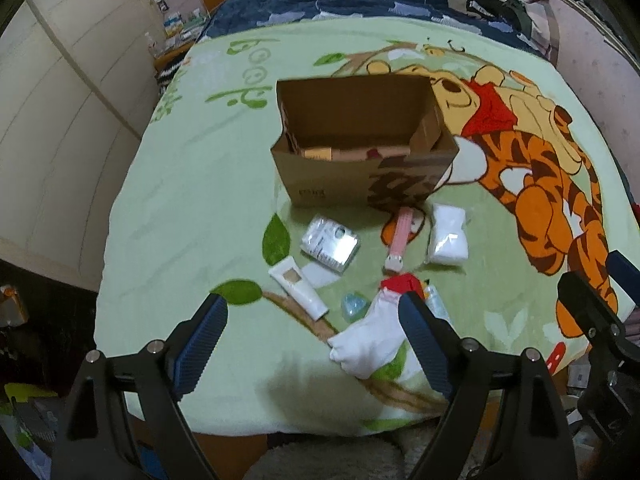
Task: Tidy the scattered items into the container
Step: 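Withdraw both tools from the cardboard box back toward the scattered items, then grasp the white beige-label tube with the left tool while the right tool grasps the white hand-cream tube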
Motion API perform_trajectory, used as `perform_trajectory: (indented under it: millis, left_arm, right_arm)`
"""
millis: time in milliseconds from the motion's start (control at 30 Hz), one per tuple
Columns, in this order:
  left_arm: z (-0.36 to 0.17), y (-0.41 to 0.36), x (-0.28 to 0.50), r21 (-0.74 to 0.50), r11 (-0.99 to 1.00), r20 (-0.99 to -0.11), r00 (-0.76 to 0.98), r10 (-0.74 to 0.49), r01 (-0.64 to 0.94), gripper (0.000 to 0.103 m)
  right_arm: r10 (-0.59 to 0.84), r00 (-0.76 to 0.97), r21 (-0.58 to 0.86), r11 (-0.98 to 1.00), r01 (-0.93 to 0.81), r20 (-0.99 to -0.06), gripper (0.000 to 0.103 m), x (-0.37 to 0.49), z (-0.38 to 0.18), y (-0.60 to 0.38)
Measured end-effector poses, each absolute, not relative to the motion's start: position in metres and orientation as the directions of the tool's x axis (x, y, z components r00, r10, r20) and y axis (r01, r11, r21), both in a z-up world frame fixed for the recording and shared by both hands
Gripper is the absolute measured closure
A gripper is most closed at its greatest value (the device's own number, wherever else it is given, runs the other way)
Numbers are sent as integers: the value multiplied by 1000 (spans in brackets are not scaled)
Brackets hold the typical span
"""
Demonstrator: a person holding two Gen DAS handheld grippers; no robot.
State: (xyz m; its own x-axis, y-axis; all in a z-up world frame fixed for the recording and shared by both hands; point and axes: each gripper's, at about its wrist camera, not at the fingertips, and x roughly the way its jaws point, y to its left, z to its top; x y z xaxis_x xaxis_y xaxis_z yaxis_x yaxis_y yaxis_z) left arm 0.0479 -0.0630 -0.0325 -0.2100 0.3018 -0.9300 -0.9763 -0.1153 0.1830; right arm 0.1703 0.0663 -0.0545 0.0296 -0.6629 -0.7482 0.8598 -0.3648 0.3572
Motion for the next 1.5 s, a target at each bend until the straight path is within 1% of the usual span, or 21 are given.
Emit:
perform_trajectory:
  millis: [200,400,600,733,800,967,1167,1367,1400,1433,1467,1500]
  left_arm:
    - [-60,-79,25,187,-197,-953,-227,203,-962,14]
    - [-91,-102,-7,210,-270,-963,-247,109,-940,15]
    - [-113,-113,-17,232,-275,-962,-263,79,-933,15]
    - [-139,-114,-23,212,-274,-972,-232,41,-938,15]
    - [-148,-111,-23,200,-282,-975,-220,40,-938,15]
    - [-170,-85,-26,166,-324,-975,-204,84,-931,15]
    - [-221,-42,-34,131,-418,-983,-172,62,-899,15]
    - [-258,-25,-42,129,-516,-981,-186,60,-847,16]
    - [-263,-23,-43,125,-524,-982,-180,56,-843,18]
    - [-269,-22,-45,117,-534,-985,-169,48,-837,24]
    - [-277,-21,-46,113,-546,-987,-155,32,-830,33]
    - [-284,-21,-47,111,-553,-989,-144,17,-826,37]
  right_arm:
    - [-607,86,354,-337,873,-790,22,184,-81,69]
    - [-581,118,349,-305,886,-806,22,193,-100,72]
    - [-535,153,345,-279,896,-831,22,203,-125,75]
    - [-506,165,339,-273,901,-847,22,209,-141,78]
    - [-492,173,342,-276,899,-853,22,210,-148,79]
    - [-468,179,334,-273,902,-866,22,214,-165,77]
    - [-455,179,323,-260,910,-872,22,217,-185,66]
    - [-451,160,287,-229,930,-878,22,219,-208,55]
    - [-454,154,280,-224,933,-877,22,219,-211,53]
    - [-459,145,268,-215,939,-876,22,219,-215,49]
    - [-462,139,259,-207,944,-876,22,220,-219,47]
    - [-465,137,253,-196,947,-874,22,220,-222,43]
